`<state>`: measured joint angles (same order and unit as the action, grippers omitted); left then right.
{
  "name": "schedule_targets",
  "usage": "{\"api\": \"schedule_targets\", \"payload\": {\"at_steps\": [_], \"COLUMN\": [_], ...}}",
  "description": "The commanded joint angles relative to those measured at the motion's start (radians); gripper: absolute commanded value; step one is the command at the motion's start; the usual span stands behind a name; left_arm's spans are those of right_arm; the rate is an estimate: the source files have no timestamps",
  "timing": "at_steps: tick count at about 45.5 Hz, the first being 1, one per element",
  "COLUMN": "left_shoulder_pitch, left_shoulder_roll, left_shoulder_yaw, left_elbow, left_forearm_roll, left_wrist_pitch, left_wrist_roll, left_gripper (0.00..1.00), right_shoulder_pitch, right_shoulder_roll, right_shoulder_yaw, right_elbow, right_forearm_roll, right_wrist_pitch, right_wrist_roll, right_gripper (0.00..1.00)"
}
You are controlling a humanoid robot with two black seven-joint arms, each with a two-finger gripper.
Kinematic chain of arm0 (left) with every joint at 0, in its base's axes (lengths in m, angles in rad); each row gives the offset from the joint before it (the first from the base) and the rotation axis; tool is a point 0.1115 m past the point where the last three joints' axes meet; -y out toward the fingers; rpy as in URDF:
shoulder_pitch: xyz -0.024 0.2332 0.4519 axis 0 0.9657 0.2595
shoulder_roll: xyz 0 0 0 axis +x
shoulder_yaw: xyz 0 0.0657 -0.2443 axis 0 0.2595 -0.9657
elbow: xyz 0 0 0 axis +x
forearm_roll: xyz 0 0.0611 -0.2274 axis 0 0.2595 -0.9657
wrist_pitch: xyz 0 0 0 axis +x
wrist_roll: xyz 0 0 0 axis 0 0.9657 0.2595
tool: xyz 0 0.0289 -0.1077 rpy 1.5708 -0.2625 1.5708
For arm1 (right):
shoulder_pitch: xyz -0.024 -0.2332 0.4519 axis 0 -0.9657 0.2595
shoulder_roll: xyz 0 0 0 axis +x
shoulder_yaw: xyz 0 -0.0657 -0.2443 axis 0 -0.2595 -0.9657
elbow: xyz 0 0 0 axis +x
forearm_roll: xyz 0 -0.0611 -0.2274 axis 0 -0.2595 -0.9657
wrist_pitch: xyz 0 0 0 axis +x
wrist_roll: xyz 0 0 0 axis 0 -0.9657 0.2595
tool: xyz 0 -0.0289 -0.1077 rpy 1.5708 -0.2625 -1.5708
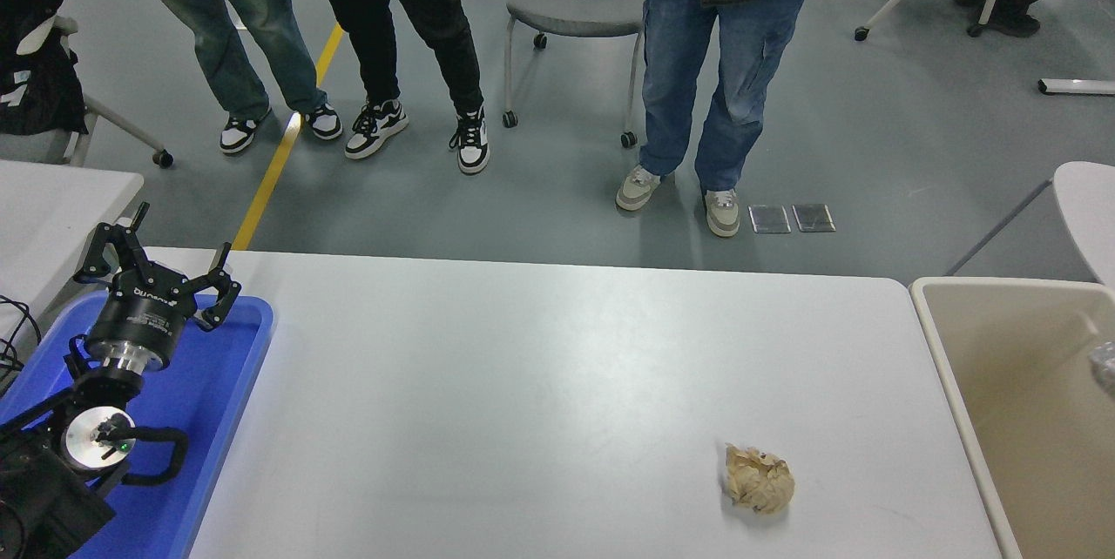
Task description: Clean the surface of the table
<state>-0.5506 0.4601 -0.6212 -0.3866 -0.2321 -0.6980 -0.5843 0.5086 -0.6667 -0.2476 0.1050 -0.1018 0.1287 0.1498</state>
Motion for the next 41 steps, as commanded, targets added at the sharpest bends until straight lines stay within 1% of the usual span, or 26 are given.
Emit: {"api": "schedule_targets", "payload": {"at_steps": [1,10,29,30,32,33,34,41], "left_shoulder_pitch": [0.000,0.000,0.000,0.000,0.000,0.000,0.000,0.001], "left_shoulder_roll": [0.000,0.000,0.000,0.000,0.000,0.000,0.000,0.000], "left_shoulder_yaw": [0.000,0.000,0.000,0.000,0.000,0.000,0.000,0.000], "left_elbow": [0.000,0.000,0.000,0.000,0.000,0.000,0.000,0.000], "left_forearm_roll": [-0.001,0.000,-0.001,-0.001,-0.001,-0.001,-0.001,0.000], "left_wrist_pitch": [0.000,0.000,0.000,0.000,0.000,0.000,0.000,0.000], "left_wrist_roll": [0.000,0.000,0.000,0.000,0.000,0.000,0.000,0.000], "left_gripper": [1.00,1.00,1.00,1.00,1.00,1.00,1.00,1.00], "right_shoulder_pitch": [-0.027,-0.027,-0.021,-0.021,-0.019,-0.018,-0.018,-0.016], "right_shoulder_roll": [0.145,0.176,0.176,0.174,0.171,0.170,0.170,0.173], "right_shoulder_yaw": [0.016,0.024,0.024,0.024,0.024,0.022,0.022,0.024], "right_elbow": [-0.113,-0.114,-0.116,-0.117,-0.119,-0.125,-0.133,-0.165], "right_forearm_roll": [0.002,0.004,0.007,0.008,0.008,0.008,0.008,0.010], "right_wrist_pitch": [-0.043,-0.116,-0.123,-0.123,-0.126,-0.129,-0.130,-0.120], "right_wrist_roll": [-0.027,-0.075,-0.091,-0.091,-0.090,-0.090,-0.090,-0.090], "right_gripper": [0.00,0.00,0.00,0.18,0.68,0.88,0.96,0.97]}}
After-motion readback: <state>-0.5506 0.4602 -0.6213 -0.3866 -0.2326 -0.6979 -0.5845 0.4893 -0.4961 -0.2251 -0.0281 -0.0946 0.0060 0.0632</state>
